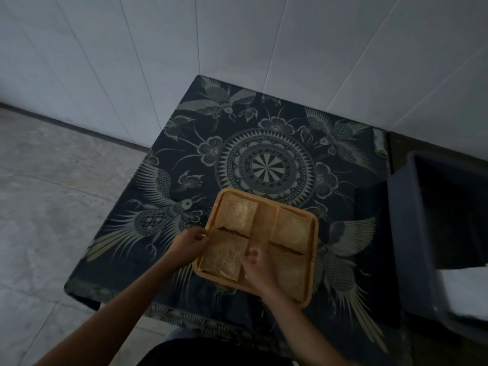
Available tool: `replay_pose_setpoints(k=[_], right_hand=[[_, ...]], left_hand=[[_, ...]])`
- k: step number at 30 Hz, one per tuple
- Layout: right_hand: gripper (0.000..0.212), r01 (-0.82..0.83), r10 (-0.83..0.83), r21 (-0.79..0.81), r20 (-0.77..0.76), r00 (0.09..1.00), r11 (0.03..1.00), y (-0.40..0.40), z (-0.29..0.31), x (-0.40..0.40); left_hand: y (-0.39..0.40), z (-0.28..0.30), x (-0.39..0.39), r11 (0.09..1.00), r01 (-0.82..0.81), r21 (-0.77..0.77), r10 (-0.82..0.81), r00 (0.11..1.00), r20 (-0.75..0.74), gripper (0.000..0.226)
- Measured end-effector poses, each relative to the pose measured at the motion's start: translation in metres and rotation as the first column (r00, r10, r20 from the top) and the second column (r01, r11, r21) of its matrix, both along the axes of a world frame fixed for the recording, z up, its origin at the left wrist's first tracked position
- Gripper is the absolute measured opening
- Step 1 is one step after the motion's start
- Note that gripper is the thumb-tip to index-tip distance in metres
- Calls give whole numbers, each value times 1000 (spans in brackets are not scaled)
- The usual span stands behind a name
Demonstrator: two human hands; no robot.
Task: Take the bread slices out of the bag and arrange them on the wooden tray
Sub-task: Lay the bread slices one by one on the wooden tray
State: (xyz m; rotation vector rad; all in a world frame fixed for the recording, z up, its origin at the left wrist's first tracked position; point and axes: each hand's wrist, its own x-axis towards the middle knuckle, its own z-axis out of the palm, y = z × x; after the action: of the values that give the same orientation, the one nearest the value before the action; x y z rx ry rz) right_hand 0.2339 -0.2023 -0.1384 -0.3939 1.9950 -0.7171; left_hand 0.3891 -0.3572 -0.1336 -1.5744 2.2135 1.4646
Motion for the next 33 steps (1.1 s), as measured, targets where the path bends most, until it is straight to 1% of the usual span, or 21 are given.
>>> replay_pose_setpoints(k=[8, 12, 18, 25, 33], right_hand=[[47, 90, -87, -35, 72, 994, 995, -5, -6, 7], [41, 119, -116, -40, 74, 990, 992, -7, -10, 4], [42, 131, -127, -44, 81, 989, 990, -10, -16, 2], [39, 146, -138, -66, 119, 983, 987, -5, -19, 0], [31, 141, -130, -100, 115, 985, 985, -1, -13, -5]], left_hand=[[0, -2, -1, 1000, 4, 21, -3, 999, -35, 31], [-1, -1, -3, 999, -20, 45, 23, 998, -61, 31], [-1, 0, -6, 999, -35, 18, 36, 997, -66, 33], [-2, -1, -6, 1000, -12, 4, 13, 998, -55, 27], [2, 0, -7, 998, 1, -70, -2, 1000, -17, 24]])
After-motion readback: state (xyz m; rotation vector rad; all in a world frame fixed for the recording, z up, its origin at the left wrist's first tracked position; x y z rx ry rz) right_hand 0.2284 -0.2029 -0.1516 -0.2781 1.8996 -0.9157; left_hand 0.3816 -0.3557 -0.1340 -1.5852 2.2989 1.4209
